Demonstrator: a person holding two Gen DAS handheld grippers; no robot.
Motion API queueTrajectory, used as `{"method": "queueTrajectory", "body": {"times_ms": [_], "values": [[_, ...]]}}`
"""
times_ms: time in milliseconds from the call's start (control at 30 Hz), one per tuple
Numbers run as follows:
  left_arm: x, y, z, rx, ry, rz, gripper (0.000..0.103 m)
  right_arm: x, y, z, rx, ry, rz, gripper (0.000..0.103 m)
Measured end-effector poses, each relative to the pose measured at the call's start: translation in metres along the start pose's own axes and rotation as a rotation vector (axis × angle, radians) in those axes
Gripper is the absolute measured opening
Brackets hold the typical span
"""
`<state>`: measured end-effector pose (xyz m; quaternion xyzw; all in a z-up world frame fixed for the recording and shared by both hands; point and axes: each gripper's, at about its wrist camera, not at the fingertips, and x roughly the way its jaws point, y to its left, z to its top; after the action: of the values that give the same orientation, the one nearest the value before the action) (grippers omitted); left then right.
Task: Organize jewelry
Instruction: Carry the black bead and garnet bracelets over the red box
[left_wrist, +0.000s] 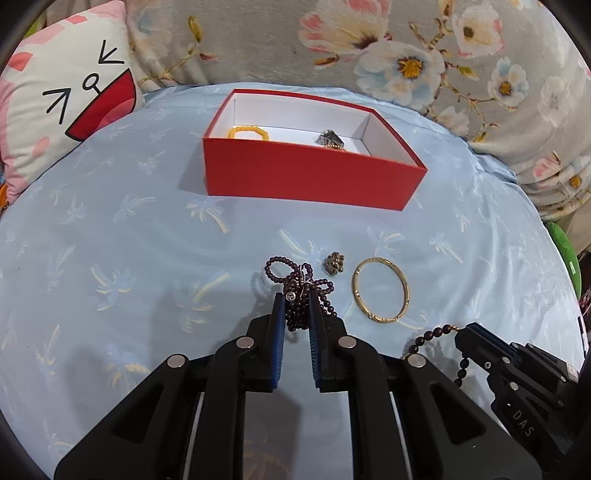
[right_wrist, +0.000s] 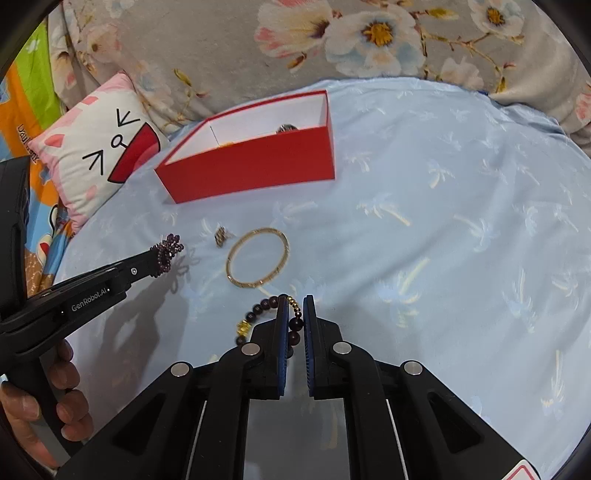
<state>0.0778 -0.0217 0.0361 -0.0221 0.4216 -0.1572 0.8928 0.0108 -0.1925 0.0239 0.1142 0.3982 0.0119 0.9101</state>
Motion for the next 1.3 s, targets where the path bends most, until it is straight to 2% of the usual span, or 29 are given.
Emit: {"method": "queueTrajectory", "body": {"times_ms": [400, 767, 1300], "values": [[-0.018, 0.005, 0.028, -0.004, -0.037, 0.010, 0.012, -0.019, 0.012, 0.039, -0.011, -0.090, 0.044, 0.007], [-0.027, -0.001, 0.084, 0.016, -0.105, 0.052, 0.012, -0.025, 0.030, 0.096, -0.056, -0.191, 0.055, 0.007], [0.003, -0.008, 0.162, 0.033, -0.157, 0.067, 0.012, 0.002, 0.055, 0.184, -0.093, -0.265, 0.086, 0.007]]}}
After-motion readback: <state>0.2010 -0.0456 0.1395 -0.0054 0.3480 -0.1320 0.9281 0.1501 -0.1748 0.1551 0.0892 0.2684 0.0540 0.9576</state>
